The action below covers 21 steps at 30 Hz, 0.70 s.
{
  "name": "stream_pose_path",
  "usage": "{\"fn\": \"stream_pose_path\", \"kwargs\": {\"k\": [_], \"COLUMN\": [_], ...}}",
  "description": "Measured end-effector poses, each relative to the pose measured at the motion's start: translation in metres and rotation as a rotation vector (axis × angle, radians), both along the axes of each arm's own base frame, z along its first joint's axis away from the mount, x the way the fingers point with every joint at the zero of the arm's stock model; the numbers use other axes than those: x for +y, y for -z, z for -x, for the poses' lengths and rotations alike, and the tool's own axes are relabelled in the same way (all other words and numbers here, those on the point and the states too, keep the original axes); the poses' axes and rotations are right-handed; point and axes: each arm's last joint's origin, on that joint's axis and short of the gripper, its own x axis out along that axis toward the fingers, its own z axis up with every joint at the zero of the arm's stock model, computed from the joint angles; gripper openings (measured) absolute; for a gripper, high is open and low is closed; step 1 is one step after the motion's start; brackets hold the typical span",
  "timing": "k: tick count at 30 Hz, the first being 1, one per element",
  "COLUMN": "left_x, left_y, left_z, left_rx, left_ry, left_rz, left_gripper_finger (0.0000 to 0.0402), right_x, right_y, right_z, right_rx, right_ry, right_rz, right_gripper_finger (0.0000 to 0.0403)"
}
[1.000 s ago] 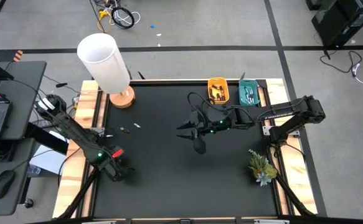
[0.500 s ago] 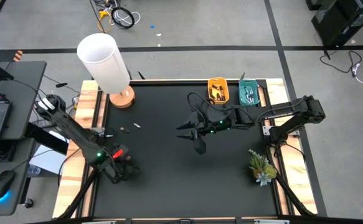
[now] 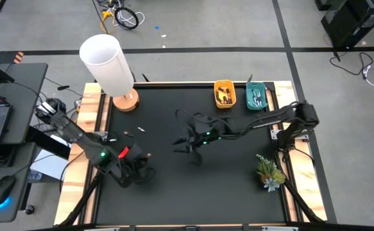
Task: Sort batteries
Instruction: Put the bottom black battery into the yellow bin
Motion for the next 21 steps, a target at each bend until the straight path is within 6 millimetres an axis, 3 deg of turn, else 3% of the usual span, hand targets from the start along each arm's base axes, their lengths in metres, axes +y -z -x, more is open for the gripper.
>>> {"fn": "stream_pose_path", "kwargs": {"k": [5,16,21], "left_x": [0.007,0.013,0.022], "left_y": [-0.01,-0.032,-0.041], "left_z": [-0.02,-0.049,-0.06], "left_rx": [-0.146,-0.439,-0.517], "left_ry": [-0.041,-0.103,-0.123], "left_rz": [-0.004,-0.038,-0.067], "left_gripper_finger": [0.007,0.007,0.007], "right_x": [0.0,-0.018,-0.026], "right_y": [0.014,0.005,0.0], "right_z": [-0.017,-0.022,-0.024], "right_rx": [-0.049,-0.151,-0.201], "right_ry": [-0.009,-0.009,0.018], "right_rz": [-0.063,-0.127,-0.163], "right_gripper_finger": [0.0159,0.0242,0.0248]}}
